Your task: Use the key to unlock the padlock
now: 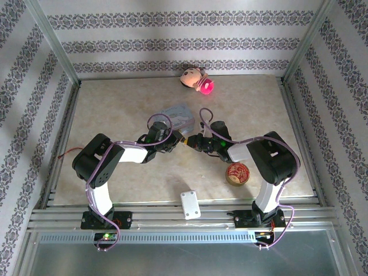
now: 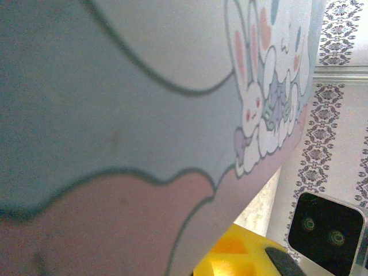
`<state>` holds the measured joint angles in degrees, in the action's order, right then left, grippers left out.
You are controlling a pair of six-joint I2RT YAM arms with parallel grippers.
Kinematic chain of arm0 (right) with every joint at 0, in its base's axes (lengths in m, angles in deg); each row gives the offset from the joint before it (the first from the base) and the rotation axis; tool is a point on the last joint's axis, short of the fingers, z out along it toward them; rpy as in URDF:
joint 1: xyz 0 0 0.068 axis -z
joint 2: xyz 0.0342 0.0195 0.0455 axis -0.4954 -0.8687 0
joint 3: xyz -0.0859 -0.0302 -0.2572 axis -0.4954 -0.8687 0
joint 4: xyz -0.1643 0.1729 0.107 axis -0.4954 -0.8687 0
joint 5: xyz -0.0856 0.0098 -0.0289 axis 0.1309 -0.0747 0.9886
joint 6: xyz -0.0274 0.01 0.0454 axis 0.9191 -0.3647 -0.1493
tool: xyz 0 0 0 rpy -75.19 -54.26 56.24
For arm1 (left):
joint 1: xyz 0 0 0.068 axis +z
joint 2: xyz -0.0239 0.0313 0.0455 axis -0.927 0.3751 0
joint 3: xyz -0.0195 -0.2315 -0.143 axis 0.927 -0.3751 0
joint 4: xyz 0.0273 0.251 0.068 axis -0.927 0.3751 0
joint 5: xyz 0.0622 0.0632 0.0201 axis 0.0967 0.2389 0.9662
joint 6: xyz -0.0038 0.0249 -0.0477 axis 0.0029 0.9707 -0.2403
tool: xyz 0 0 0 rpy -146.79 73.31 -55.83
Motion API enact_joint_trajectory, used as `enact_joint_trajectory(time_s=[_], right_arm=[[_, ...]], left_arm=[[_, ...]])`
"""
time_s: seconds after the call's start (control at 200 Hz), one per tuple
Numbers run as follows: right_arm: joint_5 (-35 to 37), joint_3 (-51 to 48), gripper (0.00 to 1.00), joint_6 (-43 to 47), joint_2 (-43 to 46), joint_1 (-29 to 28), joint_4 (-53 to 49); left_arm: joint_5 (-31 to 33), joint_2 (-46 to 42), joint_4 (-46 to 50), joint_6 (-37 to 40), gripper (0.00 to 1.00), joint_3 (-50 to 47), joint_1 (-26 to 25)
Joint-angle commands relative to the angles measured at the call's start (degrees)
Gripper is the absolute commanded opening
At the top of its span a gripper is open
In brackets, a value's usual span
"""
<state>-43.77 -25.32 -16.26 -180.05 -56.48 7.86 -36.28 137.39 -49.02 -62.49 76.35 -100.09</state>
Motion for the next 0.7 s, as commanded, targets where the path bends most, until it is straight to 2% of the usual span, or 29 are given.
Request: enact_joint_trajectory(time_s=[0.0, 0.15, 0.23, 0.31, 0.395, 0.695], right_arm=[[4.6, 1.0, 0.00, 2.2, 2.0, 0.0, -1.0], [5.1, 1.4, 0.00, 3.1, 2.4, -0.6, -2.1], [8.6, 2.0, 0.00, 6.9, 3.8, -1.8, -7.0], [15.0, 4.1, 0.14, 13.8, 5.8, -4.6, -16.2], [21.7, 7.1, 0.23, 20.0, 6.9, -7.7, -25.0], [32.6, 11.4, 0.26, 27.1, 8.5, -12.1, -35.4]], left_arm=[[-4.4, -0.8, 0.7, -1.2, 0.09, -1.2, -0.1], [-4.6, -0.8, 0.6, -1.3, 0.09, -1.0, -0.2], [-4.4, -1.0, 0.7, -1.5, 0.09, -1.1, -0.2], [-4.0, -1.2, 1.0, -1.5, 0.09, -1.2, -0.1], [-3.8, -1.3, 1.4, -1.4, 0.08, -1.1, -0.1], [-3.6, -1.7, 1.7, -1.4, 0.07, -1.1, 0.0]])
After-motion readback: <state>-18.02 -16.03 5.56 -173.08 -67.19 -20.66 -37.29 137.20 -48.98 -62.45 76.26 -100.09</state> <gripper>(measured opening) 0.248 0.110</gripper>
